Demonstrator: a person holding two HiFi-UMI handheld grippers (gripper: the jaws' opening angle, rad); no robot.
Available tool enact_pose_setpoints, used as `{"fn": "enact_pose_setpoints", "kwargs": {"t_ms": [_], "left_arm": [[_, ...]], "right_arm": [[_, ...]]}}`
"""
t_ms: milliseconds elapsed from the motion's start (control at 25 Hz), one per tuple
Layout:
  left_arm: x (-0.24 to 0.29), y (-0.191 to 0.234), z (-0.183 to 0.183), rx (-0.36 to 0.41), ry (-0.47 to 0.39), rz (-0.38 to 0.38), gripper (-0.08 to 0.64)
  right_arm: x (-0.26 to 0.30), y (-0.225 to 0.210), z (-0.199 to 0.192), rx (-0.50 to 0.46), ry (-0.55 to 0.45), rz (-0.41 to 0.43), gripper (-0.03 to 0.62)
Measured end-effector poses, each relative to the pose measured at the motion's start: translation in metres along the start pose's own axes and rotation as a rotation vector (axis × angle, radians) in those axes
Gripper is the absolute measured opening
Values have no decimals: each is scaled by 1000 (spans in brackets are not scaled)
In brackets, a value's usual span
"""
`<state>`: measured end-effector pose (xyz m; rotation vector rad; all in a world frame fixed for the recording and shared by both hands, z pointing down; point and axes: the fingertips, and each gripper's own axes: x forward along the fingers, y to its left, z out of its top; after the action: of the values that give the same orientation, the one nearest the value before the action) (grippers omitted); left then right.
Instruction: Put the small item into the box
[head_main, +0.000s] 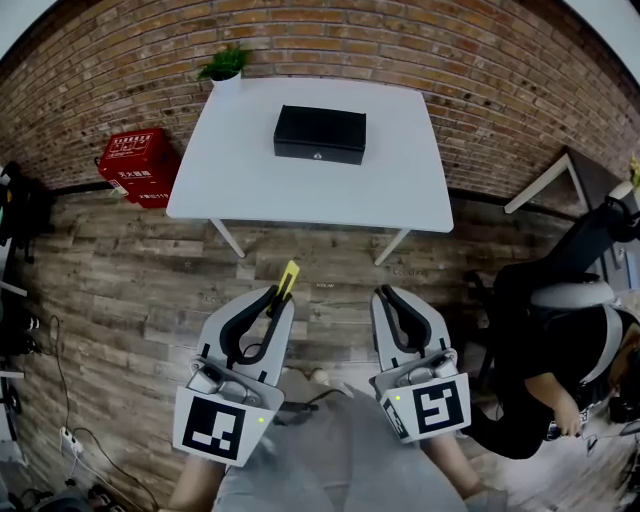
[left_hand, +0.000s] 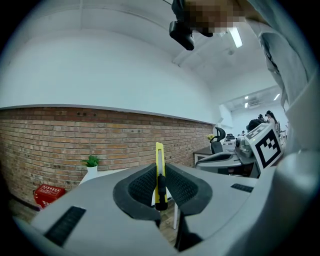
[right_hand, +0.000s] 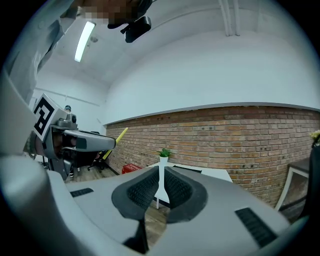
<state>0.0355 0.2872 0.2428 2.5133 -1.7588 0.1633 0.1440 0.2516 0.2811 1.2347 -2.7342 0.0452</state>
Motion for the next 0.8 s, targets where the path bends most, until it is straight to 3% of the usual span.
{"fn": "enact_pose_setpoints", "kwargs": {"t_ms": [360,800], "left_arm": [[-5,-9,-1,18,-19,13,64],[42,34,-1,28,-47,-3,64]], "right_arm": [[-12,-8,-3,60,-21,-7,58],[41,-21,-4,40,-17,-16,60]]}}
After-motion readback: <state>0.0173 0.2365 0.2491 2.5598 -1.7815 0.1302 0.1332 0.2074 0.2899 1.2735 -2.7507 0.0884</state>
